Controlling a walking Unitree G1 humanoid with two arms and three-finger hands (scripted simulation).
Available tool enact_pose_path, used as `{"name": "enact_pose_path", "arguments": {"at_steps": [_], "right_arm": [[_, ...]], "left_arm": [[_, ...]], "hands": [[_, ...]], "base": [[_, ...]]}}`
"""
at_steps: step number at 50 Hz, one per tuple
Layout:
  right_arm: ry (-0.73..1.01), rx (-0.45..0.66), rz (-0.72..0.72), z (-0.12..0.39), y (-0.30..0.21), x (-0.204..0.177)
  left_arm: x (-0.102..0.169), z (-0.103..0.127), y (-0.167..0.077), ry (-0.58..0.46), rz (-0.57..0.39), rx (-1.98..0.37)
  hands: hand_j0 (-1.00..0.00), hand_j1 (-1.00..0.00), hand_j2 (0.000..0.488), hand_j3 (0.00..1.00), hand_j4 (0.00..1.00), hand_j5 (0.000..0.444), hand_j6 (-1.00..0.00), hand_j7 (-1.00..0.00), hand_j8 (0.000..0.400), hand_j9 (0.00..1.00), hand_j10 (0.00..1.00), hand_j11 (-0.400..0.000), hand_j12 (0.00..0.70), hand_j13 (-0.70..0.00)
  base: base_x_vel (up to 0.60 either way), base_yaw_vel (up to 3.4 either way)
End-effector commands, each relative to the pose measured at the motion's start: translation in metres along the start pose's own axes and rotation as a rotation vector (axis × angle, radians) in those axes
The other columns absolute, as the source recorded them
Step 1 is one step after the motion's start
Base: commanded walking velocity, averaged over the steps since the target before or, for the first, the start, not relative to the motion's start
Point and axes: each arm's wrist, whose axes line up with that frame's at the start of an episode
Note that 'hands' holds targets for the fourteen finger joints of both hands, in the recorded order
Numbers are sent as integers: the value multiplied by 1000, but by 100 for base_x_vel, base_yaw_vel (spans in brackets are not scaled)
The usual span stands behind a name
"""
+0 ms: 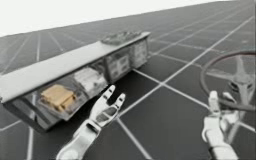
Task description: Pick up and drop off the object
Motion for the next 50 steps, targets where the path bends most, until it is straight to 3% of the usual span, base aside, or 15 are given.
{"name": "enact_pose_path", "arguments": {"at_steps": [1,50], "right_arm": [[-27,-9,38,5,11,-4],[-27,-9,38,5,11,-4]], "left_arm": [[-2,1,6,-8,-1,-24],[-2,1,6,-8,-1,-24]], "hands": [[0,0,0,1000,1000,0,0,0,0,1000,1000,-400,0,-700],[0,0,0,1000,1000,0,0,0,0,1000,1000,-400,0,-700]], "base": [[57,6],[58,3]]}}
